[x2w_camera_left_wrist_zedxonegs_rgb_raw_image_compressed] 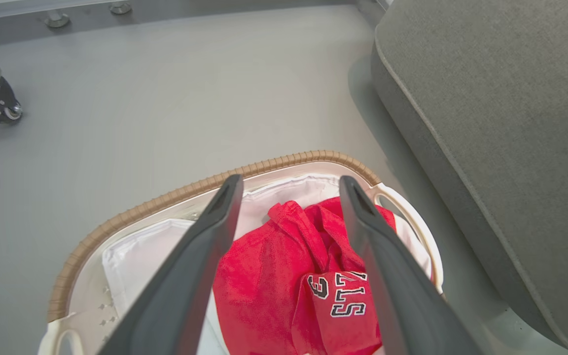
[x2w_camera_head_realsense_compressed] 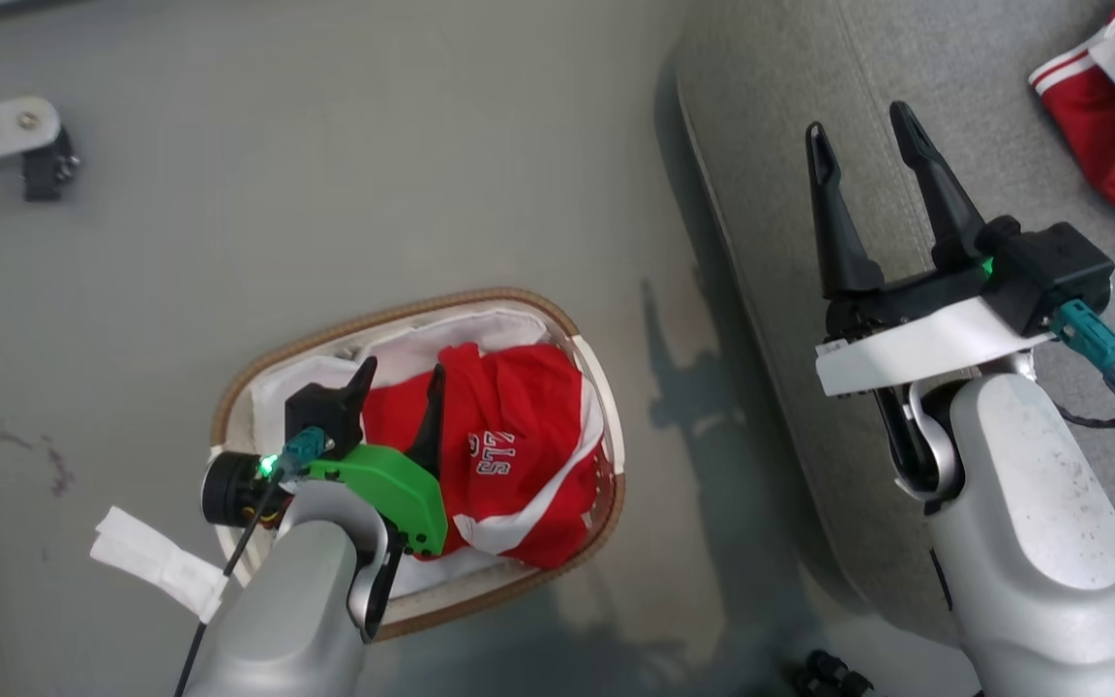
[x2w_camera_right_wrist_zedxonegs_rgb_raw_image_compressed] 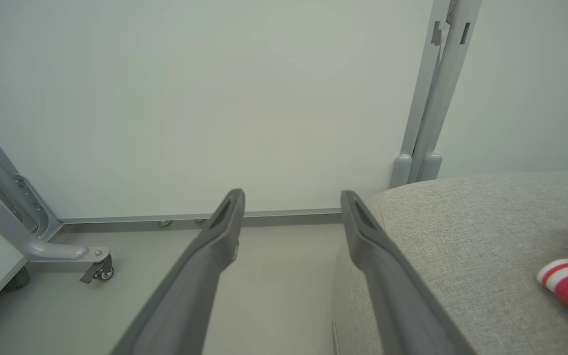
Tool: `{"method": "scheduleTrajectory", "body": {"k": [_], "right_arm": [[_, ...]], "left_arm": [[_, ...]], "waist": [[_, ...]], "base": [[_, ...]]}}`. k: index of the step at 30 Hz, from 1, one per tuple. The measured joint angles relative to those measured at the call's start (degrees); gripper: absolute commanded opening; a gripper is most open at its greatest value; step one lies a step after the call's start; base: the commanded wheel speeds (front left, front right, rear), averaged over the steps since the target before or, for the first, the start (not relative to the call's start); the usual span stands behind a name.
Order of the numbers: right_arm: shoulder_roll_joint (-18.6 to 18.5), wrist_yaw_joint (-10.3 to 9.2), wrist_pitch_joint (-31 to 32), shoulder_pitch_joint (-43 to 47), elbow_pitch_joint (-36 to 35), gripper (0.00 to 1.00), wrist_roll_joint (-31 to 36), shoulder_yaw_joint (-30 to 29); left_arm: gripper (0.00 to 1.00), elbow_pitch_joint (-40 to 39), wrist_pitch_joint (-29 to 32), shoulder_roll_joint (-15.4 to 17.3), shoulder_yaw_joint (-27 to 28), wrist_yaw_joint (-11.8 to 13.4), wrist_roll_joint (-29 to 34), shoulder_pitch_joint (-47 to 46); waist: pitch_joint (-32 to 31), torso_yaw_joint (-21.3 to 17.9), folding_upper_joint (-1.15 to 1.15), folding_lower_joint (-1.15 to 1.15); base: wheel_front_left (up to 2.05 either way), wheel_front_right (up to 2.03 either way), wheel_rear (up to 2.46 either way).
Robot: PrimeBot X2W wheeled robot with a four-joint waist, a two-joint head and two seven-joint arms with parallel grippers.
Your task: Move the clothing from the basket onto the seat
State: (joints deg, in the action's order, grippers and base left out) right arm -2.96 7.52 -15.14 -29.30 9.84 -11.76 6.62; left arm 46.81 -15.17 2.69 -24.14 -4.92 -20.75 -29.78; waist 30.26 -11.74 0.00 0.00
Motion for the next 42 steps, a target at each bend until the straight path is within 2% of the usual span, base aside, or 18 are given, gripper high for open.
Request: {"method": "scheduleTrajectory", "body": {"k": [9, 19, 25, 31, 42], "right_arm": [[0.05, 0.01, 0.0, -2.79, -1.04, 1.0, -1.58, 0.87], [0.05, 0.0, 0.0, -4.57, -2.35, 1.0, -3.0, 1.1], [0.07, 0.0, 0.0, -5.73, -3.68, 1.0, -3.33, 0.67], [0.07, 0.0, 0.0, -7.22, -5.49, 1.0, -3.52, 0.75], [0.08, 0.0, 0.0, -8.9, -9.33, 1.0, -3.13, 1.07]], "left_arm": [[1.0, 4.99, 0.0, 0.0, -5.15, -2.14, -4.28, -3.93], [1.0, 11.76, 0.0, 0.01, -14.89, -2.38, -8.39, -8.05], [1.0, 17.46, 0.0, 0.05, -16.39, -2.37, -7.73, -12.02], [1.0, 22.25, 0.0, 0.42, -16.38, -0.75, -6.62, -15.85], [1.0, 26.13, 1.8, 0.45, -18.91, 0.0, -4.37, -20.2]], "waist": [[7.4, -3.33, 0.0, 0.0], [13.43, -5.98, 0.0, 0.0], [16.61, -6.88, 0.0, 0.0], [19.82, -7.48, 0.0, 0.0], [23.77, -7.75, 0.0, 0.0]], "base": [[0.0, 0.0, 0.0], [0.0, 0.0, 0.0], [0.0, 0.0, 0.0], [0.0, 0.0, 0.0], [0.0, 0.0, 0.0]]}}
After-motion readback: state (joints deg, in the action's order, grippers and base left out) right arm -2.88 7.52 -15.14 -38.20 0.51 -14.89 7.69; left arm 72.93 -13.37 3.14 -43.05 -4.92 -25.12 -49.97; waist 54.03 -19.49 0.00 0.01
